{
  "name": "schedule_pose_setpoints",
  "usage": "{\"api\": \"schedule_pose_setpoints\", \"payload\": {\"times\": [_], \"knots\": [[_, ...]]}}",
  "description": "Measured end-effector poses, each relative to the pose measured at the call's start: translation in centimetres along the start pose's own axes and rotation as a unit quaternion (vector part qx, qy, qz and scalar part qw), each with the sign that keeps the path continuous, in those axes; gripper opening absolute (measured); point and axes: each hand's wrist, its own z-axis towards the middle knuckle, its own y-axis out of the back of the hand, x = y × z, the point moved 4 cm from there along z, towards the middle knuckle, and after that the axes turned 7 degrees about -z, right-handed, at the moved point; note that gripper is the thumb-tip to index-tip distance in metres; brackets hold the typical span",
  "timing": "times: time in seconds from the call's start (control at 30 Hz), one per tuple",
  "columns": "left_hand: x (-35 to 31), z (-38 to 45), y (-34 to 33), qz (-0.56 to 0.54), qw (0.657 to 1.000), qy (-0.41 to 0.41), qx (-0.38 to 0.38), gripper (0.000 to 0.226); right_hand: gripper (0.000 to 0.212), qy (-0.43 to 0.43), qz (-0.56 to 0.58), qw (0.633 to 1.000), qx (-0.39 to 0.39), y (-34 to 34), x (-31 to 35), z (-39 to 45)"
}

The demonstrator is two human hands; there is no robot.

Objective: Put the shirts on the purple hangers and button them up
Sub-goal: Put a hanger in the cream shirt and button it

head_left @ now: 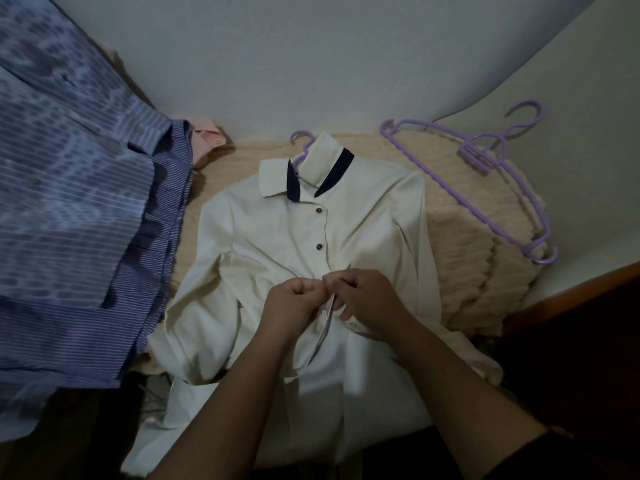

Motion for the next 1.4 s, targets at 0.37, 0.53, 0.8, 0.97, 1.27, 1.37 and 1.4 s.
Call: {"api": "schedule_pose_setpoints", "payload": {"times": [0.37,0.53,0.8,0.97,1.27,1.37,1.4], "knots": [[-0.1,0.3,0.6,-0.011,0.998,0.065,0.022,0.013,0.013,-0.088,0.174,0.981,0.020,-0.1,-0.8,0.4],[-0.6,0.8,0.4,-0.035,0.990,0.122,0.056,0.010,0.015,-0.062,0.142,0.988,0.015,-0.1,-0.6,0.7],[-0.8,1.6,1.2,0.022,0.996,0.074,-0.045,0.036,0.016,-0.147,0.122,0.982,0.012,1.2,-0.5,1.6],[-0.9,1.7,1.5,0.006,0.994,0.053,-0.090,0.016,0.017,-0.183,0.115,0.976,0.004,1.4,-0.5,2.2],[-3.2,2.8,1.8,-0.071,0.994,-0.007,-0.084,0.010,0.021,-0.204,0.181,0.962,-0.010,2.0,1.1,4.1],[-5.6,4.8,1.8,-0.043,0.993,-0.063,-0.092,0.009,0.019,-0.164,0.231,0.958,-0.049,3.1,2.3,6.0],[-6.6,5.5,1.7,-0.010,0.992,-0.087,-0.091,0.010,0.019,-0.147,0.250,0.956,-0.052,3.4,2.9,6.6]]}}
